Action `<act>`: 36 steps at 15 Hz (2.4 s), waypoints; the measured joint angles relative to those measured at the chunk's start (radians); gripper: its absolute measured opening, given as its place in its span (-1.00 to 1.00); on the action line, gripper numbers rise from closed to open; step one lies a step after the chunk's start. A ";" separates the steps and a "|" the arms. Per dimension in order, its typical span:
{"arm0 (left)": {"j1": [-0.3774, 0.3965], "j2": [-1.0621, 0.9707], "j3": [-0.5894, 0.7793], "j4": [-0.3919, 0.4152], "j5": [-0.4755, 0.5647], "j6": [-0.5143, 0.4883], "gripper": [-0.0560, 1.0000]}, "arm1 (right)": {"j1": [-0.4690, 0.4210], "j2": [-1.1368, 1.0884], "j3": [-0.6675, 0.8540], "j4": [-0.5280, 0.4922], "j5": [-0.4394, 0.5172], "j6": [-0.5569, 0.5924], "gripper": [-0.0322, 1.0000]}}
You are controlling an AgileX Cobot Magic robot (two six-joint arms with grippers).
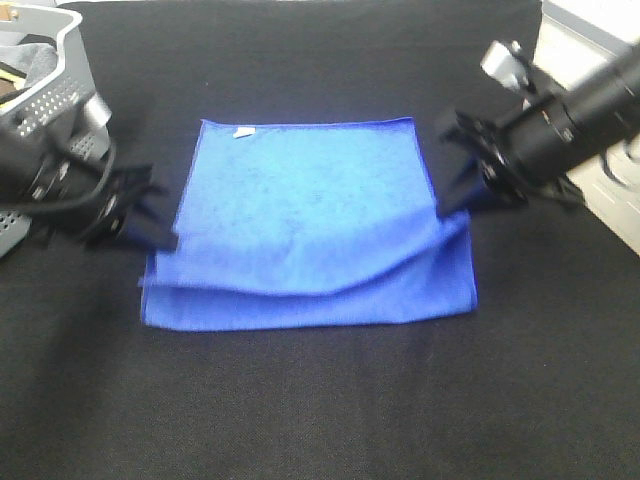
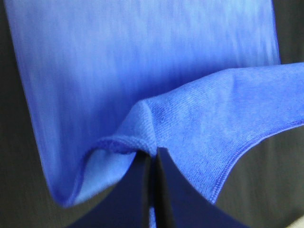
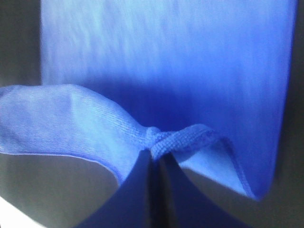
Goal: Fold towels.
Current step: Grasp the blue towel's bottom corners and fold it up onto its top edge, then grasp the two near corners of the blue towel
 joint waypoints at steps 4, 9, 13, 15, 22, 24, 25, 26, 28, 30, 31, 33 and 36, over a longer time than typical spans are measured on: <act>0.002 0.178 -0.389 0.245 0.009 -0.206 -0.89 | 0.000 0.275 -0.420 -0.076 0.093 0.084 -0.94; 0.061 0.403 -0.763 0.306 0.040 -0.326 -0.89 | -0.023 0.525 -0.819 -0.139 0.186 0.124 -0.94; 0.060 0.608 -1.042 0.306 0.059 -0.330 -0.89 | -0.043 0.723 -1.111 -0.169 0.200 0.126 -0.94; 0.060 0.695 -1.162 0.307 0.042 -0.332 -0.89 | -0.043 0.804 -1.225 -0.172 0.163 0.126 -0.94; 0.055 0.803 -1.262 0.357 -0.162 -0.297 -0.89 | -0.042 0.935 -1.332 -0.172 -0.001 0.101 -0.94; 0.050 0.816 -1.262 0.357 -0.194 -0.288 -0.73 | -0.042 0.940 -1.334 -0.172 -0.040 0.101 -0.79; 0.047 0.820 -1.262 0.357 -0.207 -0.288 -0.58 | -0.042 0.941 -1.334 -0.172 -0.057 0.101 -0.57; 0.041 0.822 -1.262 0.358 -0.213 -0.288 -0.30 | -0.042 0.941 -1.334 -0.172 -0.068 0.101 -0.30; 0.036 0.823 -1.262 0.363 -0.213 -0.288 0.02 | -0.043 0.941 -1.334 -0.172 -0.075 0.101 -0.02; 0.031 0.823 -1.262 0.381 -0.205 -0.287 0.50 | -0.043 0.940 -1.334 -0.172 -0.060 0.101 0.32; 0.036 0.823 -1.262 0.395 -0.183 -0.287 0.57 | -0.043 0.936 -1.334 -0.176 -0.027 0.101 0.38; 0.062 0.813 -1.262 0.425 -0.082 -0.286 0.56 | -0.043 0.901 -1.334 -0.195 0.076 0.101 0.41; 0.102 0.784 -1.264 0.431 0.165 -0.291 0.50 | -0.043 0.837 -1.335 -0.224 0.288 0.116 0.42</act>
